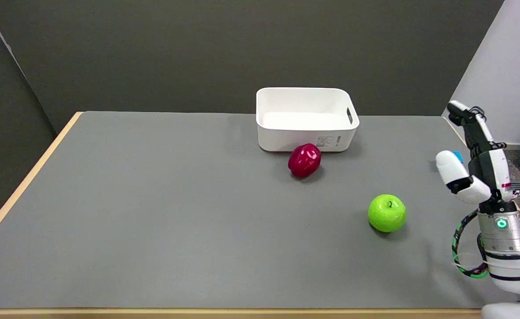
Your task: Pick up the green apple.
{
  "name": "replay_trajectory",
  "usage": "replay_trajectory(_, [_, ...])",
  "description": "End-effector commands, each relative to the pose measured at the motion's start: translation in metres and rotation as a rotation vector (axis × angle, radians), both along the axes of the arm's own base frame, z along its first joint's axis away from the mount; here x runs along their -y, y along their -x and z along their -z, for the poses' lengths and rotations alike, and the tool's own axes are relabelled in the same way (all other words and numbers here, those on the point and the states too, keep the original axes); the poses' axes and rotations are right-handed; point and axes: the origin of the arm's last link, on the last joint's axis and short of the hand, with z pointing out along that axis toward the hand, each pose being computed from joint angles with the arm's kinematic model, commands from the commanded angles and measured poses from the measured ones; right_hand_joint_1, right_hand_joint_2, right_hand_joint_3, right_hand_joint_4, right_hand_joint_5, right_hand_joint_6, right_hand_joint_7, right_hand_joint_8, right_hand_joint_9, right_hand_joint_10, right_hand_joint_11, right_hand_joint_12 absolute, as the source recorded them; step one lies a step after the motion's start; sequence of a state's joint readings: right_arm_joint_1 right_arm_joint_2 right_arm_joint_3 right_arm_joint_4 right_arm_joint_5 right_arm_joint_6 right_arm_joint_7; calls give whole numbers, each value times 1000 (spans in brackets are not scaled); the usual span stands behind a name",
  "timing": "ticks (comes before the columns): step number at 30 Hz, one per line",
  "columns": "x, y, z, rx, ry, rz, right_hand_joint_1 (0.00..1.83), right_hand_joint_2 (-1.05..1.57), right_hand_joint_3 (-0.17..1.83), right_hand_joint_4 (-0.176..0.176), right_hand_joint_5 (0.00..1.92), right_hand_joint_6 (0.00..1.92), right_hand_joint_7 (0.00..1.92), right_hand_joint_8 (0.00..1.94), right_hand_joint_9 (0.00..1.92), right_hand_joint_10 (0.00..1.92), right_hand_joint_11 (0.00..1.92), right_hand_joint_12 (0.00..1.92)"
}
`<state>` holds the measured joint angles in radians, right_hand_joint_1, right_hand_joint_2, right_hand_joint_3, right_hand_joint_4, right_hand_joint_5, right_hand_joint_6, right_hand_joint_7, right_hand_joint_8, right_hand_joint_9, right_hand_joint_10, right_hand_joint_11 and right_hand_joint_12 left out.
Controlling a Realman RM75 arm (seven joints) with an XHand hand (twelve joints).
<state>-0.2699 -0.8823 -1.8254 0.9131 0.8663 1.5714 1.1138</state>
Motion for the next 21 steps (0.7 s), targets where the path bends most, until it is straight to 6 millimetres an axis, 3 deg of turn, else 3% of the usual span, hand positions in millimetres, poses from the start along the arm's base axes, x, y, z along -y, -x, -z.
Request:
replay_trajectory(1, [-34,11,9,-369,129,248,470,673,805,-1,248,430,243,318,-1,554,-1,752])
replay_trajectory(7, [-33,13,29,-434,134,280,467,644,828,6,283,492,302,367,43,651,-1,835])
replay_trajectory(9, [-32,17,38,-441,115,298,452,582,940,8,266,551,273,455,49,656,-1,871])
replay_trajectory(15, [-27,21,65,-450,68,313,443,574,940,13,268,559,275,461,57,656,-1,875])
replay_trajectory(21, [-24,33,78,-452,27,390,454,625,838,15,279,500,295,377,54,649,-1,841])
